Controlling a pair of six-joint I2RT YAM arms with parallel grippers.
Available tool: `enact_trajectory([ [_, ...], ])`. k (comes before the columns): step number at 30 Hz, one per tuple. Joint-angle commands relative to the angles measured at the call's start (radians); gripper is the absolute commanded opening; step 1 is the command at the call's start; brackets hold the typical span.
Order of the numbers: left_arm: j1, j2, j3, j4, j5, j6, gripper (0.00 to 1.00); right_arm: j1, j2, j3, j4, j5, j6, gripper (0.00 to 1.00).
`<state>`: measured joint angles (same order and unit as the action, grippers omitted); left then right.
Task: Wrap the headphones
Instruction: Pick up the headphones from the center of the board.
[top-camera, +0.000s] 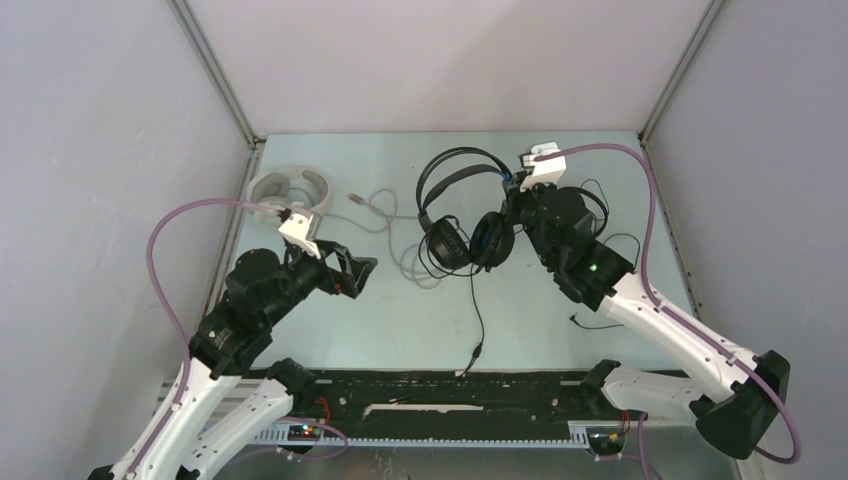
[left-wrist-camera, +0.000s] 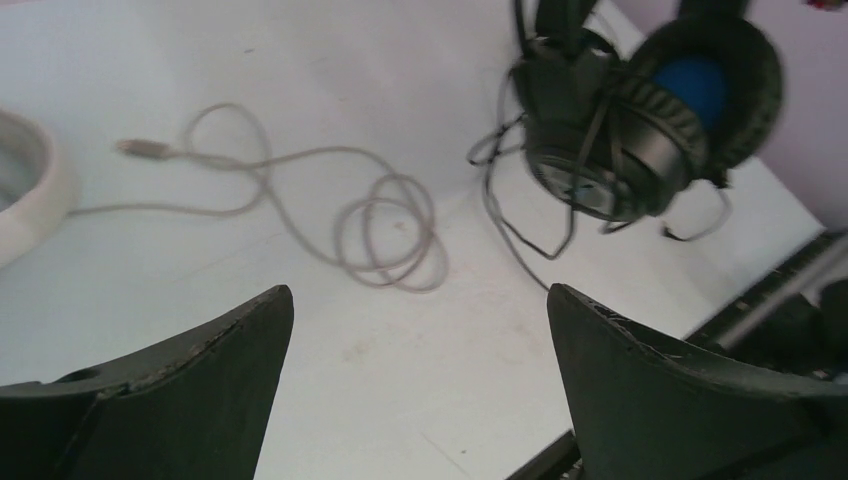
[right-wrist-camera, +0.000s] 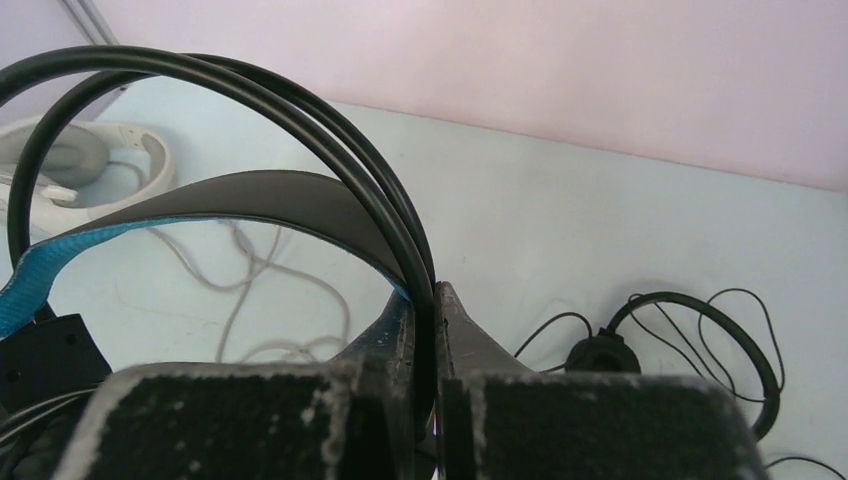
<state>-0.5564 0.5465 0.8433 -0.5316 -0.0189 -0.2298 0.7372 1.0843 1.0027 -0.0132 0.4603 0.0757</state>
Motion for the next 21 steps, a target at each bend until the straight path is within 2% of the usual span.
enact_trajectory([
  [1,-0.003,0.031,0.029,0.097,0.247,-0.026,1.0,-0.017,-0.052,0.025,0.155,-0.069,0.056,0.0],
  [4,-0.003,0.073,0.099,0.106,0.291,-0.041,1.0,-0.031,-0.066,0.026,0.173,-0.172,0.01,0.0],
  [9,-0.004,0.171,0.266,0.044,0.213,-0.011,1.0,-0.048,-0.095,0.025,0.079,-0.341,-0.066,0.0],
  [11,-0.003,0.234,0.365,-0.005,0.157,-0.006,1.0,-0.048,-0.095,0.018,0.045,-0.363,-0.072,0.0],
  [14,-0.021,0.334,0.5,-0.046,0.215,0.028,1.0,-0.051,-0.084,0.024,-0.018,-0.349,-0.028,0.0],
  [16,-0.076,0.386,0.561,-0.054,0.154,0.074,1.0,-0.052,-0.085,0.026,-0.057,-0.35,0.014,0.0],
  [21,-0.252,0.546,0.739,-0.146,-0.108,0.252,1.0,-0.05,-0.087,0.026,-0.135,-0.377,0.109,0.0],
])
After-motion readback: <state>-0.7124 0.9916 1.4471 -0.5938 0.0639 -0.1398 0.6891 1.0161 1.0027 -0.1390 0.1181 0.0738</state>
